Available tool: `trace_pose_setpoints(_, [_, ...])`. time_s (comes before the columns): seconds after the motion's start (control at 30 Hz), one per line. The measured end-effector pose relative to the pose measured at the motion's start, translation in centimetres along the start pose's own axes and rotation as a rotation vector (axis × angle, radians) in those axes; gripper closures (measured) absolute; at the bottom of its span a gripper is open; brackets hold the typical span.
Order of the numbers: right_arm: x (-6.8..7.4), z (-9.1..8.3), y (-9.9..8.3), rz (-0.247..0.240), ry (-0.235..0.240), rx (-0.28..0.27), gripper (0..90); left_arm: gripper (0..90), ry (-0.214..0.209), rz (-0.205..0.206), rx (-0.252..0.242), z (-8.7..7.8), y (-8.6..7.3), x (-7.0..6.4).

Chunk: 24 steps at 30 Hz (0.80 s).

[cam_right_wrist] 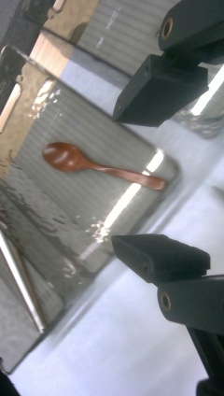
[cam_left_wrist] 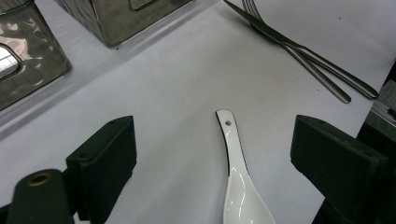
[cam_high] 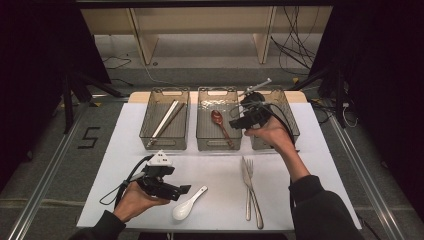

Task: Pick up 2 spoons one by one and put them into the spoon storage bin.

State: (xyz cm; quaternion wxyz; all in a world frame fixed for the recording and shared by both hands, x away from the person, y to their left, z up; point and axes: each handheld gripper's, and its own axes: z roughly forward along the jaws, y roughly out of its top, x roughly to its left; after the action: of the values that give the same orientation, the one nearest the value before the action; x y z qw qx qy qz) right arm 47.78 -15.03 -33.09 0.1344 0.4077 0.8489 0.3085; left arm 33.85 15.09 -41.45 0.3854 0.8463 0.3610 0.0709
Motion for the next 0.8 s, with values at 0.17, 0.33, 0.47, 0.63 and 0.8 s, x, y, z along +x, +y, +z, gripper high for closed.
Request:
trace_pose_setpoints(0.17, [-0.3,-1.4,-2.9,-0.001,0.004,-0.028,35.2,14.0,-0.002,0.008,0.003,0.1,0.1,-0.1])
trace_pose_setpoints(0.33, [-0.5,-2.3,-5.8,0.019,0.010,-0.052,35.3,14.7,0.000,0.017,0.024,0.5,0.2,-0.2])
trace_pose_setpoints(0.47, [-0.2,-2.8,-8.0,0.018,0.030,-0.061,35.3,15.2,-0.005,0.023,0.075,1.5,0.3,-0.4])
trace_pose_setpoints(0.63, [0.3,-3.4,-10.4,0.030,0.044,-0.075,35.1,15.4,-0.022,0.044,0.152,2.8,0.2,-1.0])
trace_pose_setpoints(0.8, [1.0,-3.8,-12.2,0.040,0.059,-0.094,34.7,15.5,-0.034,0.045,0.192,3.3,0.2,-1.1])
